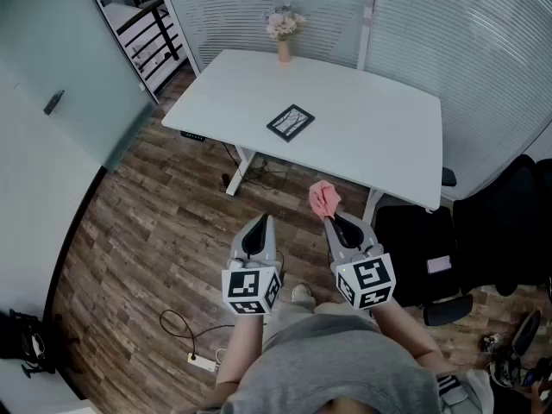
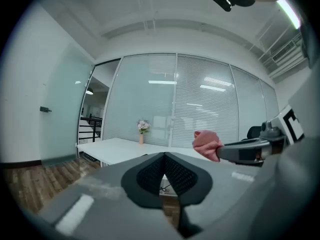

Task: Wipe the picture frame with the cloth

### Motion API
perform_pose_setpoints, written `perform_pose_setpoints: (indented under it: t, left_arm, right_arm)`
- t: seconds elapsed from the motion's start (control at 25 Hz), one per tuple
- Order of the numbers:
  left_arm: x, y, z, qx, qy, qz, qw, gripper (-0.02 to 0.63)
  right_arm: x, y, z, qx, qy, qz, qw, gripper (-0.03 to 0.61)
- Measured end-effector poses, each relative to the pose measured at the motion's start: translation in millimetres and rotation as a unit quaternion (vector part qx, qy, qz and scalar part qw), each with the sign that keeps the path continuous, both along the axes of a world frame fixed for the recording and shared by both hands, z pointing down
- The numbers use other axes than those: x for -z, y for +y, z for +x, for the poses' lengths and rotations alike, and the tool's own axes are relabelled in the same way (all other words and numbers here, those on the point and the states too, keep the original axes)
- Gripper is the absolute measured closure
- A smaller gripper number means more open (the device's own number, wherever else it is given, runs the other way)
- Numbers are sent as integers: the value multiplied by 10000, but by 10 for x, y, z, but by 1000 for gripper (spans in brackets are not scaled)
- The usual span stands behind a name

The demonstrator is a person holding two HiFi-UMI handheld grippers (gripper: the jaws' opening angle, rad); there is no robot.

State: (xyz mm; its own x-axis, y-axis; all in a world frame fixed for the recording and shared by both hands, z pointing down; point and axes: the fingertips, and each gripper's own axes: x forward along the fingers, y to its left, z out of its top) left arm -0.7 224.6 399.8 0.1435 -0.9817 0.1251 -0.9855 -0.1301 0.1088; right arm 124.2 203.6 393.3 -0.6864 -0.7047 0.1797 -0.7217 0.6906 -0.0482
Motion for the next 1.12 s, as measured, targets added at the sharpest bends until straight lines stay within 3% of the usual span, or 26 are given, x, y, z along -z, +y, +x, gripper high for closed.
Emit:
perform_pose_setpoints:
  t: [0.44,0.68,1.12]
  left_arm:
    - [-62,-244,-123,-71,82,-111,9999,614]
    - [-173,-488,-281,-107,148,-196,9996,614]
    - [-264,-973,-530,-384,224,-306,9985,614]
  right_arm:
    - [20,-218,-139,85,-20,3,10000,555]
    - [-35,-427,-319,220,-279,-203,9992,551]
    - [-71,-901,-536,-85,-229,-253,9994,549]
